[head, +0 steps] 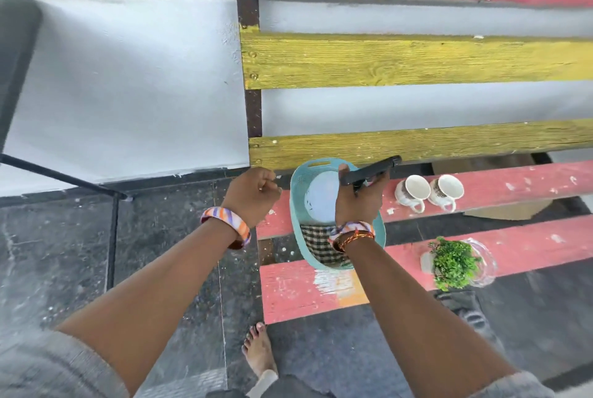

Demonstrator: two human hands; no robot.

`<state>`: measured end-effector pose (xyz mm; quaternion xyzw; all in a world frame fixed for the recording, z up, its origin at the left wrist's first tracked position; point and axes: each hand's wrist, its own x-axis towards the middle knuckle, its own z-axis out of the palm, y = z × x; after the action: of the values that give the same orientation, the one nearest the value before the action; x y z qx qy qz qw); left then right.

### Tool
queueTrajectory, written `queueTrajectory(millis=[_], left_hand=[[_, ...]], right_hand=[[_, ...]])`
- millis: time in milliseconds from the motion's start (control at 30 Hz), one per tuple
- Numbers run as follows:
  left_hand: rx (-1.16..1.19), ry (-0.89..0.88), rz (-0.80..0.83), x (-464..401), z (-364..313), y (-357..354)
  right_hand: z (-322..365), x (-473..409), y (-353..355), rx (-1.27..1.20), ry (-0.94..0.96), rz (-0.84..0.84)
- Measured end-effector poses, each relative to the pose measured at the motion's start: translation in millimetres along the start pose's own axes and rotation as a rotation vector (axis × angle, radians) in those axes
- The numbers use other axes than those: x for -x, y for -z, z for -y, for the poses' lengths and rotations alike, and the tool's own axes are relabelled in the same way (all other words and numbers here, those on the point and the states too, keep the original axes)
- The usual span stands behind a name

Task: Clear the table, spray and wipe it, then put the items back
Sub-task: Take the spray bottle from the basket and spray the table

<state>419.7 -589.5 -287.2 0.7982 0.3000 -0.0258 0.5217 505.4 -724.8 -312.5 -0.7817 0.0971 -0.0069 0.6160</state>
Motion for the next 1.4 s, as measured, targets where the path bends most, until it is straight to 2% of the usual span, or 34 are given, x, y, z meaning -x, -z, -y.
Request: queueTrajectory(millis=[167, 300, 467, 600, 767, 867, 967, 1067, 1133, 1233, 1400], left_hand=[[0.288, 0.266, 0.102, 32.4, -15.5, 6.8], [0.443, 0.411, 0.142, 79.6, -19.0, 21.2], [0.56, 0.416, 0.175, 147.6, -5.6, 52.3], [0.526, 0.416, 0.242, 181.6, 2.6, 83.4], [0.503, 0.354, 0.142, 203.6, 7.0, 128.2], [0.359, 0.325, 0.164, 207.3, 11.4, 157.8], [0.096, 0.277, 0.143, 201.8, 26.6, 201.6], [-0.452, 0.134, -0.081, 195.7, 58.4, 263.8], [-0.669, 0.096, -0.173, 193.5, 88.4, 307.1], [-0.817, 0.109, -0.2, 189.4, 135.0, 370.4], [-0.98, 0.111, -0.112, 184.4, 175.9, 441.5]], right_hand=[[46.9, 39.7, 26.6, -0.097, 0.228, 0.07], [80.0, 85.8, 36.6, -0.327, 0.251, 0.156], [107.9, 149.5, 53.0, -0.477, 0.038, 0.22], [130.7, 192.0, 47.7, -0.418, 0.047, 0.345], [172.5, 229.8, 24.5, -0.502, 0.076, 0.519], [192.6, 241.6, 5.6, -0.454, 0.065, 0.604], [209.4, 256.4, -29.1, -0.316, 0.057, 0.669], [222.9, 267.8, -74.6, -0.157, 0.048, 0.72], [229.5, 275.9, -104.8, -0.047, 0.036, 0.738], [239.5, 293.9, -161.5, 0.073, 0.054, 0.742], [250.8, 318.6, -238.1, 0.187, 0.098, 0.691]])
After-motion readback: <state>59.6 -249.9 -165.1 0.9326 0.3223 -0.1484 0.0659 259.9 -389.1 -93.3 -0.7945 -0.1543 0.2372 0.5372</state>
